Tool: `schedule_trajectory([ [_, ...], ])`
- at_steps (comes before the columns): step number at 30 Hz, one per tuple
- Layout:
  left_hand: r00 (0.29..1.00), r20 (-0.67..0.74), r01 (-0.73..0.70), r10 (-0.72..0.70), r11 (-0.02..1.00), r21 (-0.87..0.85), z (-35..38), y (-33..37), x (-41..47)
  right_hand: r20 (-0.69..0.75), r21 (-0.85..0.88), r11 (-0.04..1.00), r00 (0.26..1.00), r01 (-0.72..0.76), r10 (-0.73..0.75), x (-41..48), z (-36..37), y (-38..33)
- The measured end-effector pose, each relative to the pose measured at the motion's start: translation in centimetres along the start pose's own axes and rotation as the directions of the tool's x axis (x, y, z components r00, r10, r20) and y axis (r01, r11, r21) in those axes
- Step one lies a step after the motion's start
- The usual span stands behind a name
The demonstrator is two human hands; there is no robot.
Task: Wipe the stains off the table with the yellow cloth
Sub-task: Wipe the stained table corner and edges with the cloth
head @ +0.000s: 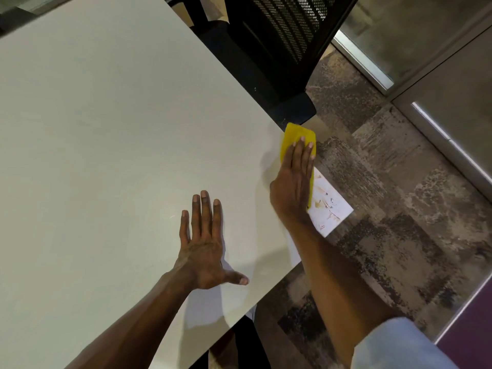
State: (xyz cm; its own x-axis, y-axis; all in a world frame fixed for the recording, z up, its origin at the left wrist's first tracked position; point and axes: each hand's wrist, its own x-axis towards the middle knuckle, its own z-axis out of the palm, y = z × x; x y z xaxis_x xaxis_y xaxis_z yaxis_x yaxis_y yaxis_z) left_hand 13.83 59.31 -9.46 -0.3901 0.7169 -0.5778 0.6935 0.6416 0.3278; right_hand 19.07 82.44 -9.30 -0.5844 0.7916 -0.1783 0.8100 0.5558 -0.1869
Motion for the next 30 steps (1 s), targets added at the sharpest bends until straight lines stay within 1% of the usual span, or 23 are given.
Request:
schedule_trajectory([
  [4,1.000,-0.004,0.012,-0.012,1.000,0.009,-0.1,0.1,-0.1,0.012,-0.008,0.997,0.997,0.082,-0.082,-8.3,1.5,-0.1],
  [6,1.000,-0.003,0.016,-0.016,1.000,0.003,-0.2,0.2,0.1,0.012,-0.025,0.994,0.995,0.103,-0.103,-9.6,1.8,0.1],
  [10,1.000,0.001,0.009,-0.009,1.000,-0.005,0.0,0.0,0.2,0.038,-0.026,0.996,0.996,0.084,-0.083,-4.3,0.9,0.8],
  [13,1.000,0.000,0.011,-0.011,1.000,-0.002,0.1,0.1,0.4,0.038,-0.042,0.999,0.999,0.014,-0.013,0.6,0.1,0.8],
  [15,1.000,0.009,0.019,-0.019,1.000,0.011,0.1,0.2,0.3,0.025,-0.024,1.000,1.000,-0.008,0.008,1.0,0.1,0.5],
  [18,0.999,0.026,0.027,-0.028,1.000,0.015,-0.1,0.2,0.1,0.003,0.038,0.999,1.000,0.026,-0.026,-3.4,1.1,0.1],
  [20,0.999,0.026,0.032,-0.033,0.999,0.014,-0.2,0.4,0.1,-0.010,0.036,0.997,0.998,0.063,-0.063,-7.9,1.9,-0.1],
  [22,0.999,0.020,0.041,-0.041,0.999,0.006,-0.2,0.5,0.2,-0.003,0.028,0.995,0.996,0.093,-0.093,-10.4,2.3,0.1],
  [25,0.999,0.017,0.031,-0.031,1.000,0.001,-0.2,0.3,0.3,0.027,0.047,0.994,0.995,0.099,-0.100,-8.2,1.6,0.8],
  [30,1.000,0.000,0.024,-0.024,1.000,0.000,0.2,0.2,0.3,0.036,-0.010,1.000,0.999,0.000,0.000,0.6,0.0,1.0],
])
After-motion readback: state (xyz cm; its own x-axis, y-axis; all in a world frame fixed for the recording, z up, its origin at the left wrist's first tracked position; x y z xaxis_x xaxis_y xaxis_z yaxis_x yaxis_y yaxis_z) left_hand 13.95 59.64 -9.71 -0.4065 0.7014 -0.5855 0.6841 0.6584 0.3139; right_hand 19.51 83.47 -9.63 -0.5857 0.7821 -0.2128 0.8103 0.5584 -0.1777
